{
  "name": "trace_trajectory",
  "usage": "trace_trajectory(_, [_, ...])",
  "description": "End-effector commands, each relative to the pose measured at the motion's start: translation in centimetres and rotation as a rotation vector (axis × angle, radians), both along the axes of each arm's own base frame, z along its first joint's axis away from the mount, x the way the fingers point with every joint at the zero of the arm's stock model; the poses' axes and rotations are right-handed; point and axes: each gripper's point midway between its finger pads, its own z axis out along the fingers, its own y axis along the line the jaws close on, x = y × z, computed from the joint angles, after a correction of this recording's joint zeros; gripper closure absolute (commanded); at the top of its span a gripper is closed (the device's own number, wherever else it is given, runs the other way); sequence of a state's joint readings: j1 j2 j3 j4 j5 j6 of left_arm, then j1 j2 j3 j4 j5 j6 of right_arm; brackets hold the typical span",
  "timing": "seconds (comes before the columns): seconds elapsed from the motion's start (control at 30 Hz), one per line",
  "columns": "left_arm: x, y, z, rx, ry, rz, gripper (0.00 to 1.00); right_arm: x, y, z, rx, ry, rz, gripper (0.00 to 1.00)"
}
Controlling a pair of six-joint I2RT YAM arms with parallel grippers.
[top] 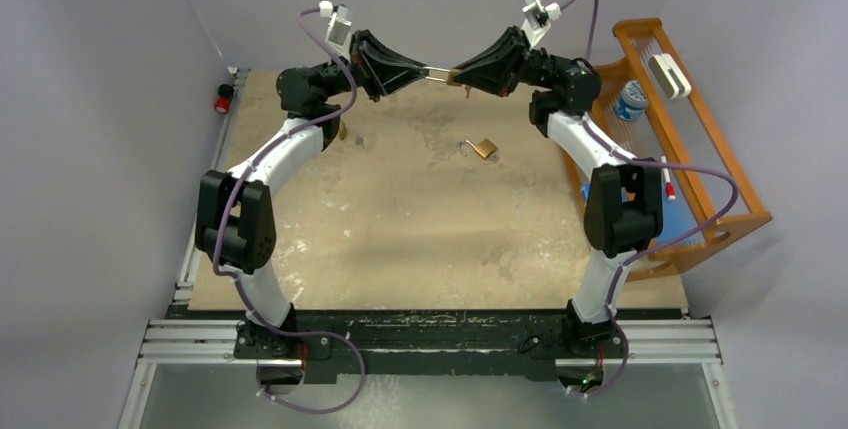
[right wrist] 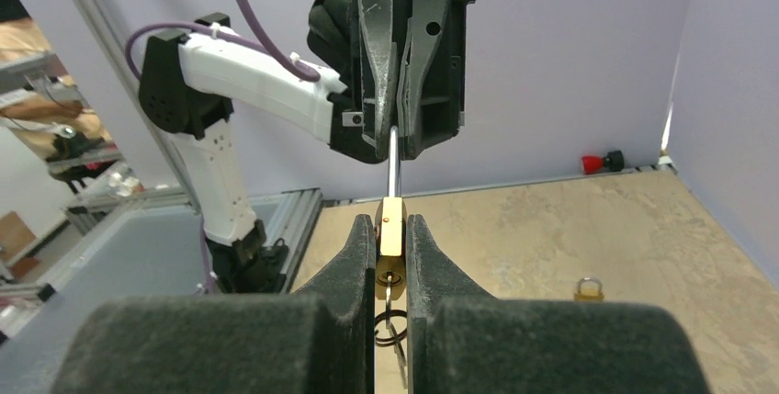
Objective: Lock with the key
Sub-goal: Lock the lock.
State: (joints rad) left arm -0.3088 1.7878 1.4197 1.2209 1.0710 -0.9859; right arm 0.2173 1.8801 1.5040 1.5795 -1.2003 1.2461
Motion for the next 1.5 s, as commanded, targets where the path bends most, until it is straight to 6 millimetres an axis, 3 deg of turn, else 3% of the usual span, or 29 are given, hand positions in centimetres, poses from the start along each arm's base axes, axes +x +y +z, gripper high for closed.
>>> trace_trajectory(0.0, [-1.9, -1.9, 0.4, -0.034, -0.034, -0.052, 1.00, -3.5, 2.5, 3.3, 0.106, -0.077, 0.108, 1.00])
trace_trajectory(0.6, [-3.8, -2.3, 0.1, -0.099, -0.067, -0.105, 1.00, -5.3, 3.0, 5.8, 0.193, -0.090, 0.156, 1.00])
trace_trajectory(0.73, [-3.7, -2.4, 0.2, -0.091, -0.013, -0.129, 1.00, -5.1, 2.4, 6.1, 0.234, -0.155, 0.073, 1.00])
trace_trajectory(0.87, [-5.2, -2.0, 0.6, -0.120, -0.044, -0.154, 1.00, -4.5, 2.1, 6.1, 0.245, -0.263, -0.041, 1.00])
trace_trajectory(1.03, [-5.5, -2.2, 0.8, -0.152, -0.030, -0.149, 1.00, -4.1, 1.8, 6.8, 0.274, -0.364, -0.127, 1.00])
trace_trajectory(1.37, [-3.9, -2.8, 0.5, -0.193, -0.053, -0.034, 1.00, -5.4, 2.3, 6.6, 0.240, -0.315, 0.033, 1.00])
trace_trajectory(1.47, [-4.4, -3.0, 0.4, -0.198, -0.065, -0.050, 1.00, -5.8, 2.7, 6.5, 0.229, -0.305, 0.049, 1.00])
